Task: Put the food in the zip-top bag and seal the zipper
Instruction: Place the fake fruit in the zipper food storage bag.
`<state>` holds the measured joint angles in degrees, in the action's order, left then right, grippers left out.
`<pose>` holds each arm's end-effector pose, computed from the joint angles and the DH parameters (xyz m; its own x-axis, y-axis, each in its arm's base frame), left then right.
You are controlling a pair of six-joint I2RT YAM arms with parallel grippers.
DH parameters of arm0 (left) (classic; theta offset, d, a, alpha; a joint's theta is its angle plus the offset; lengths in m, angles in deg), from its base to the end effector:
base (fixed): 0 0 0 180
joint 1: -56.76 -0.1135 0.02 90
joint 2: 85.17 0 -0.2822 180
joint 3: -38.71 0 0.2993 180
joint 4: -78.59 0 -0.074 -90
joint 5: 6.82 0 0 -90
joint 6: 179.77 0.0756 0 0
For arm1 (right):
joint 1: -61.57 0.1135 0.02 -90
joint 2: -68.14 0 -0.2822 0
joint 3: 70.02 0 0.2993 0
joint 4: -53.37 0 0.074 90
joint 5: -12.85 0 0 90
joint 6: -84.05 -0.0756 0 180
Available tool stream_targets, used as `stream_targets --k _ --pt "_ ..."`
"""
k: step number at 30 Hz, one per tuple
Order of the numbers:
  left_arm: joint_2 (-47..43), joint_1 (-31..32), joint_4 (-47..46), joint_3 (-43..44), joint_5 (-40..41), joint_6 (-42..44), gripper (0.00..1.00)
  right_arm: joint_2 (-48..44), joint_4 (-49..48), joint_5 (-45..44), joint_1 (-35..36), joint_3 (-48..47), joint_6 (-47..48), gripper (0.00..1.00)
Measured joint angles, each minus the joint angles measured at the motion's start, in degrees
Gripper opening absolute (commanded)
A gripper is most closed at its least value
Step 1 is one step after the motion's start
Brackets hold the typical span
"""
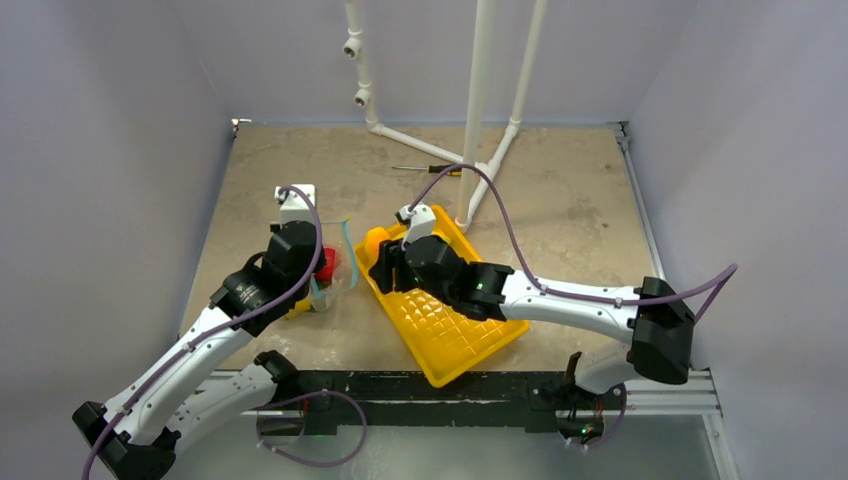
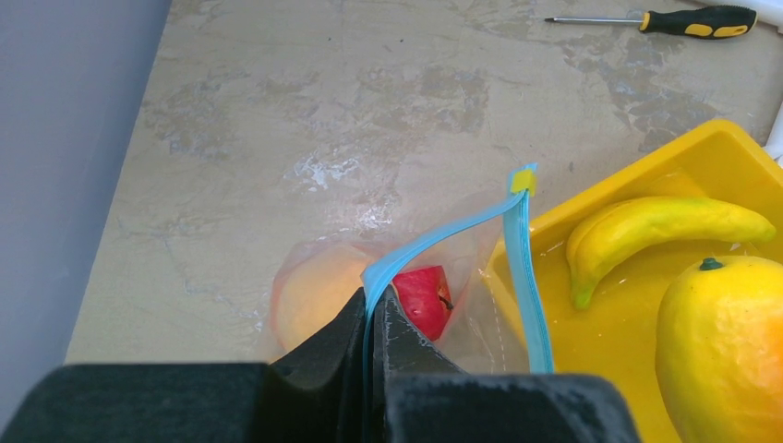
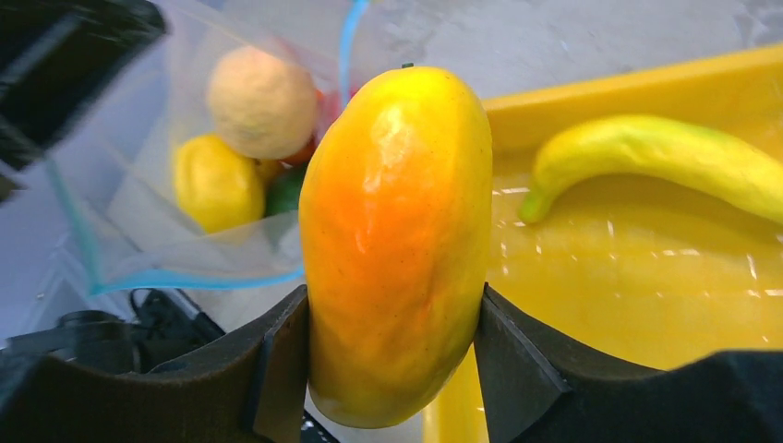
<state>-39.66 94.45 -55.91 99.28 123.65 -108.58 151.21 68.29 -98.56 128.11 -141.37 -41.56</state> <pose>0.2078 -0.0985 0.3260 -0.3867 -0.0112 -0.9221 -0.1082 0.9936 0.0333 0.1878 0.3633 0.2681 -0.5668 0.0557 -0.8220 -0.4848 0.7842 0.3874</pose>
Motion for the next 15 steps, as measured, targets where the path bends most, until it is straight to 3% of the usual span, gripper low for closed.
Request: stream_targets --k 8,15 --pt "0.0 0.0 0.0 0.0 -0.3 0.0 0.00 1.6 -3.0 3.3 0.7 -6.1 3.8 0.27" --pt "0.0 0.0 0.0 0.0 -0.5 0.0 0.00 8.6 -4.1 4.9 1.2 -11.4 5.3 0.27"
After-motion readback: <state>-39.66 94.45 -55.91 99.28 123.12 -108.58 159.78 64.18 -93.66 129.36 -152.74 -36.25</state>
